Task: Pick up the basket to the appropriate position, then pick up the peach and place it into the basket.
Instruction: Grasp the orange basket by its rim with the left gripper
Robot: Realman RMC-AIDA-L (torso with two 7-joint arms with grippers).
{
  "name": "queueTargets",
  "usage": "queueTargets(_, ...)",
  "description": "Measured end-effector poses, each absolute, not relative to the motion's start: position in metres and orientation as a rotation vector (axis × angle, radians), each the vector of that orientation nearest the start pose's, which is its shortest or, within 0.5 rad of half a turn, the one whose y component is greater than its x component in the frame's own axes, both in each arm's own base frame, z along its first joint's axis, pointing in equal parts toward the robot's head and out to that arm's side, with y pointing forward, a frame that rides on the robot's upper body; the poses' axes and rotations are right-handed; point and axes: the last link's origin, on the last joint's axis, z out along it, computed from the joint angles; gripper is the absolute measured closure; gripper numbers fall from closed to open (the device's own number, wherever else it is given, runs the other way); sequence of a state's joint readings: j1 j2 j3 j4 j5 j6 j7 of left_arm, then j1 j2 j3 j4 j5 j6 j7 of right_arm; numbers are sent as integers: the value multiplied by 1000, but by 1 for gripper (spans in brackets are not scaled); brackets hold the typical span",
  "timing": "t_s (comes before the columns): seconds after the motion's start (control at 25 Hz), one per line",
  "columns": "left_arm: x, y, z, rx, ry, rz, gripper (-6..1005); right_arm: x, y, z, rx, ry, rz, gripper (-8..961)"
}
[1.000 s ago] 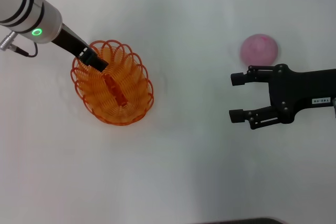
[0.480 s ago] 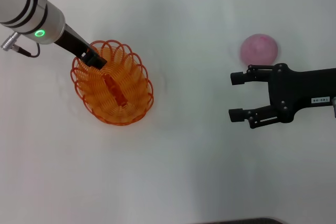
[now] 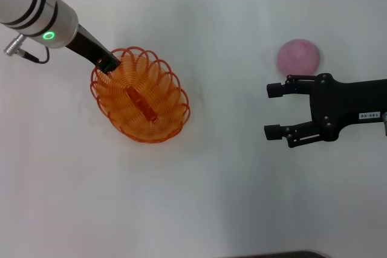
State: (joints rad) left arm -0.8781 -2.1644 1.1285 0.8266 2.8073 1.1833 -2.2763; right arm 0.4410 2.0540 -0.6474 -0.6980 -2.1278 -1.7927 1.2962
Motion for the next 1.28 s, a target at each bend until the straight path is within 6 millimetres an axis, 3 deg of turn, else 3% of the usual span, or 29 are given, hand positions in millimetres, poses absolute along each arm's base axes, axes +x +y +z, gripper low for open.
queueTargets(0.24, -190, 415, -48, -2573, -694, 510, 830, 287, 279, 13, -2906, 564, 669, 33)
queueTargets(0.88, -185, 415, -43, -2573, -698, 496, 878, 286, 280, 12, -2905, 560, 667, 34)
queueTargets(1.28, -158, 410, -19, -2597, -774, 385, 900, 286, 281, 12, -2901, 561, 663, 36)
